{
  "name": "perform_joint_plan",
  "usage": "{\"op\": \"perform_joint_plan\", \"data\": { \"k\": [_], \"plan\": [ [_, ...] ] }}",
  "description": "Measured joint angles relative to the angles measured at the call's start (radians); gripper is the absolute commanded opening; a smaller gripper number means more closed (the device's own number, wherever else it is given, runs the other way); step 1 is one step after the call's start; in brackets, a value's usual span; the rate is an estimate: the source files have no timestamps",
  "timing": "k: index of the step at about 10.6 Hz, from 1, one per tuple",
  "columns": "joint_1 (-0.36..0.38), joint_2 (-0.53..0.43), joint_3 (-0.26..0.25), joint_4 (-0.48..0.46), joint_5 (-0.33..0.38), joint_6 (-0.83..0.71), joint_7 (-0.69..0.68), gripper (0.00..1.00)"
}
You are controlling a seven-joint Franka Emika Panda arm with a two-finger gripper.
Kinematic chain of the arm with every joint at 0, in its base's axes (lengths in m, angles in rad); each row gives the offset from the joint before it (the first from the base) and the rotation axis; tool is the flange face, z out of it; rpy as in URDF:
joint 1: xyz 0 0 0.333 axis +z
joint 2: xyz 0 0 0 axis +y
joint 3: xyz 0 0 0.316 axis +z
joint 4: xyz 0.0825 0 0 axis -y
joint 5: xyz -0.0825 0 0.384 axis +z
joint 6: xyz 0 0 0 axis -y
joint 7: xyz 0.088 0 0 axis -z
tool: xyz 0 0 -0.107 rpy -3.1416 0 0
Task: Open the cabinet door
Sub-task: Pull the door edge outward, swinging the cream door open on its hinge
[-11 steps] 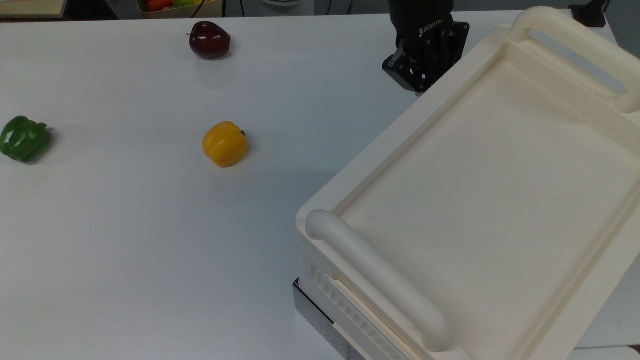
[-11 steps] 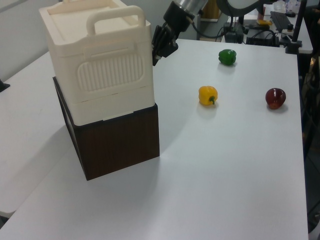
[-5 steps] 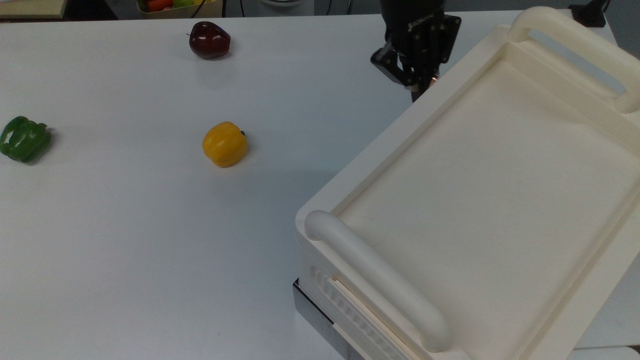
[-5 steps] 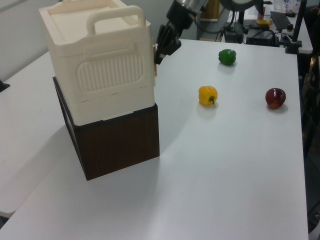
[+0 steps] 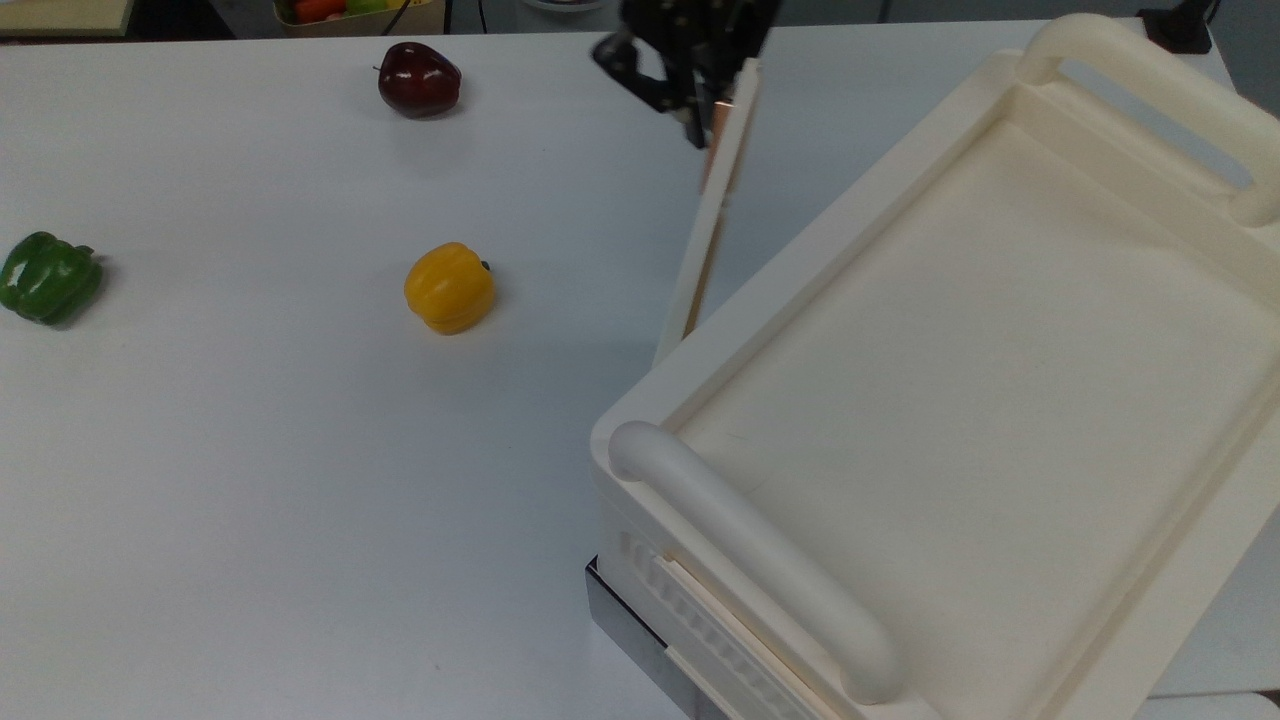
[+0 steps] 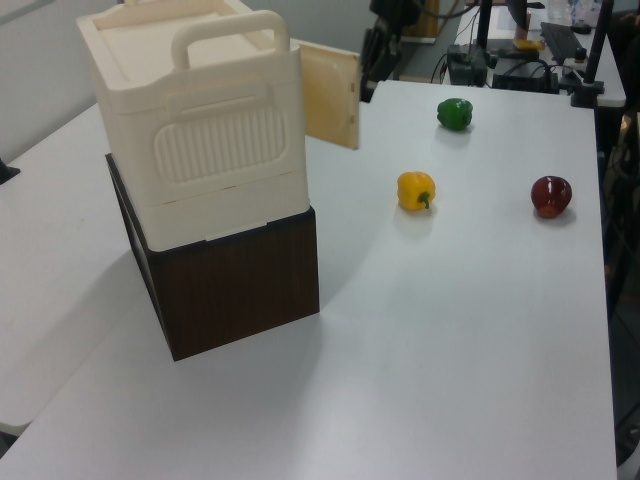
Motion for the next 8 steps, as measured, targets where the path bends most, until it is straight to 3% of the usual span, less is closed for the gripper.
{"op": "perform_joint_plan", "data": {
  "k": [4,8],
  "plan": [
    [-0.228,-0.024,-0.007,0.000,-0.030,-0.164,0.032,1.00],
    [-0.264,-0.030,-0.004,0.004,-0.161,-0.269,0.356,1.00]
  ]
}}
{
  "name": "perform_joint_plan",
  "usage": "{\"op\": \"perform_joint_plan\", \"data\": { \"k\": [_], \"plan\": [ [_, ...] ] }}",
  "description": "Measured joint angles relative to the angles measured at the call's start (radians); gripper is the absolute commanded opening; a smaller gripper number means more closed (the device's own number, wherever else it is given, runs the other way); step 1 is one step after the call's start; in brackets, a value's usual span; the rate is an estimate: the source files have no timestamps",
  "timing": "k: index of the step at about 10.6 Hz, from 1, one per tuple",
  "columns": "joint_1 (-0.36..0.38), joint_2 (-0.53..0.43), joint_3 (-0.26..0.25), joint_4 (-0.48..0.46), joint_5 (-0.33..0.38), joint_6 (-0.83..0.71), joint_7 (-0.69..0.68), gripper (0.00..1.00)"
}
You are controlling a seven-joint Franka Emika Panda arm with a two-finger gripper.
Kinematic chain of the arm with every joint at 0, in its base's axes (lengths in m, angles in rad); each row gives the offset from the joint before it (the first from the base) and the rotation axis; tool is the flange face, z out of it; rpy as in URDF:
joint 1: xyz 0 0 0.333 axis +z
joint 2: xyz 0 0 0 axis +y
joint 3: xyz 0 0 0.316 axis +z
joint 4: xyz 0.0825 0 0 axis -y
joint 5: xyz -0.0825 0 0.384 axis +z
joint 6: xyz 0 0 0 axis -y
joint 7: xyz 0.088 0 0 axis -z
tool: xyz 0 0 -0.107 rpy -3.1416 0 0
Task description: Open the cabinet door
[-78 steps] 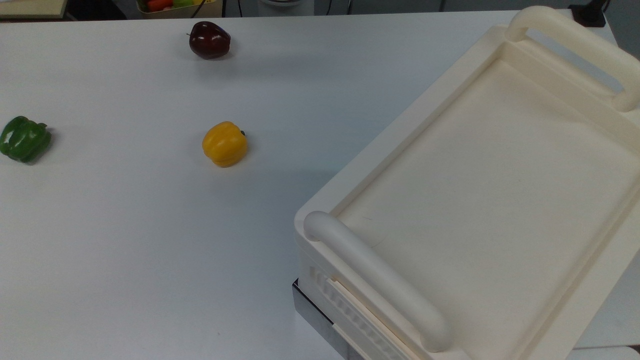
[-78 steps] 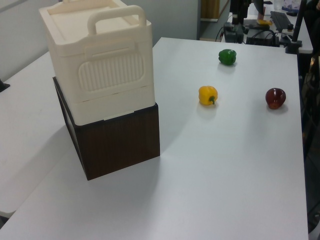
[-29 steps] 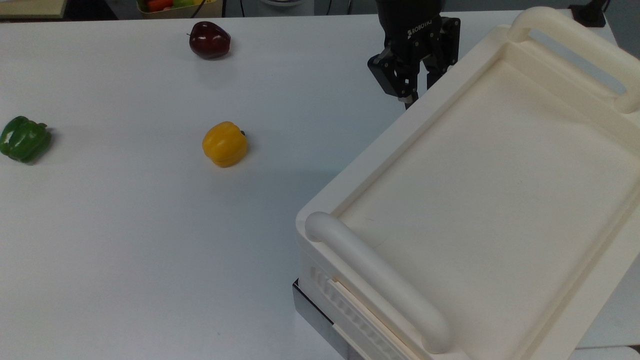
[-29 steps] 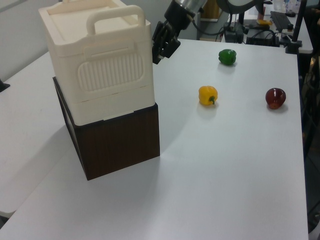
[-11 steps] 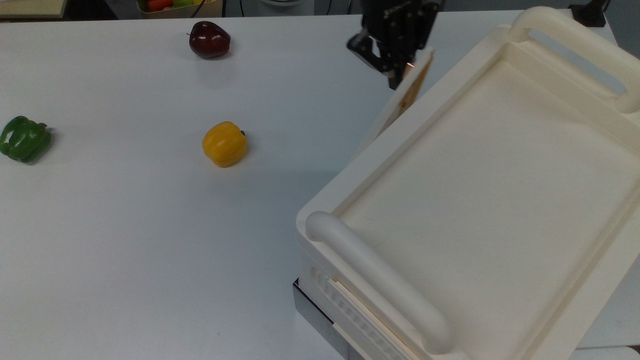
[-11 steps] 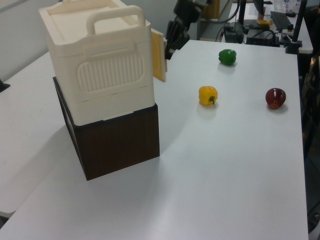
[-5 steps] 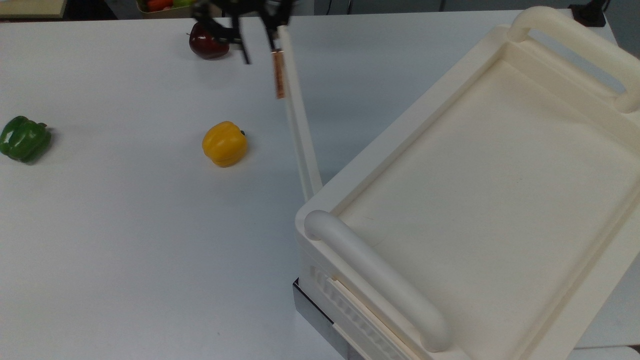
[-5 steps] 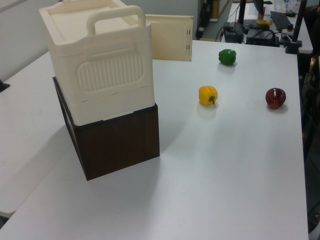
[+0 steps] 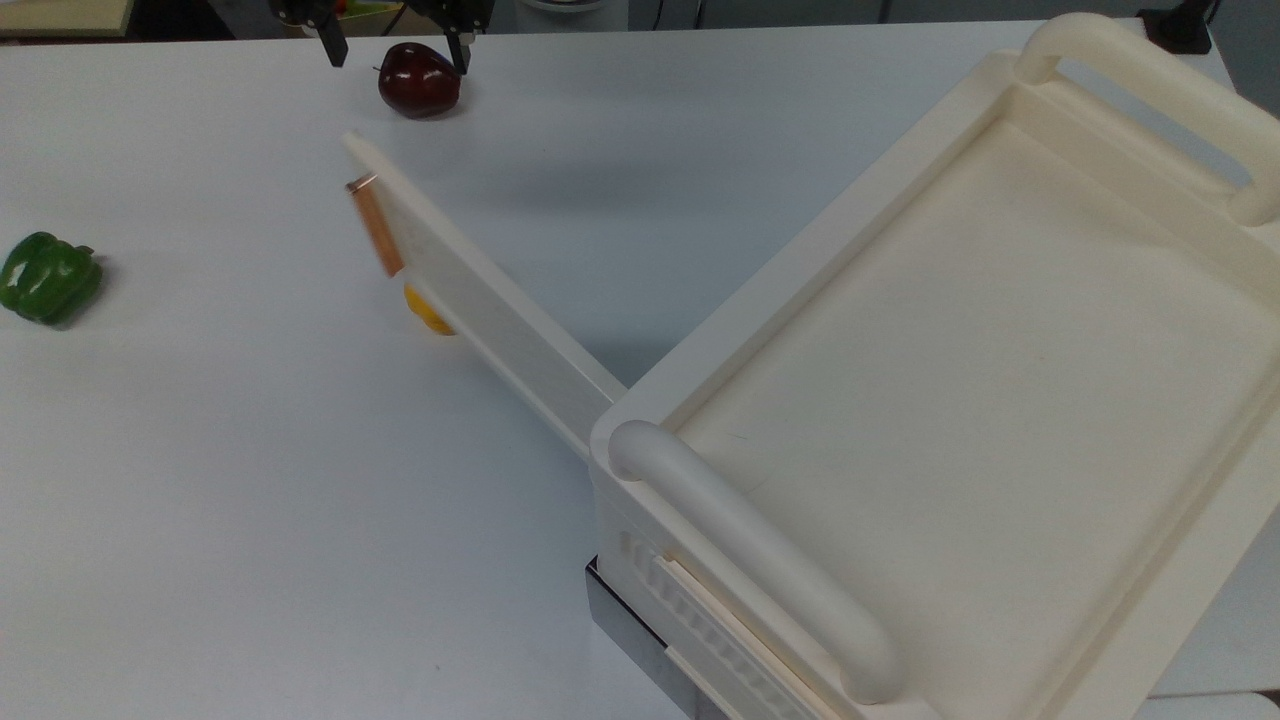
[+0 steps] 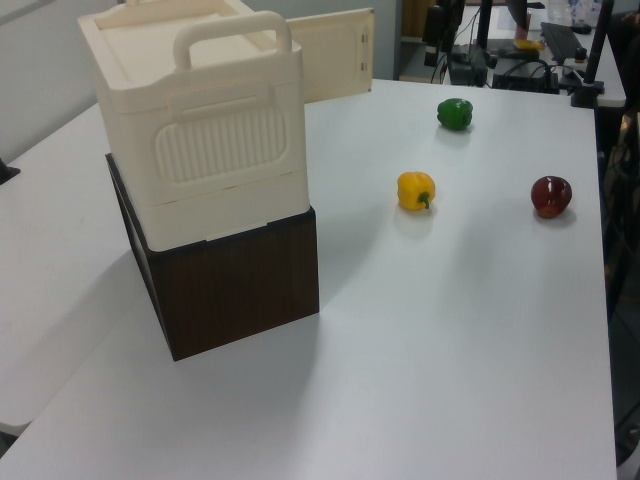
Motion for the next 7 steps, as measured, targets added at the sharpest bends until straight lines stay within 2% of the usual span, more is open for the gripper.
{"op": "perform_joint_plan", "data": {
  "k": [2,7],
  "plan": [
    [-0.004,-0.019,0.001,0.001,-0.015,-0.032,0.040,1.00],
    [-0.045,-0.071,-0.001,0.002,-0.021,-0.141,0.007,1.00]
  ]
}}
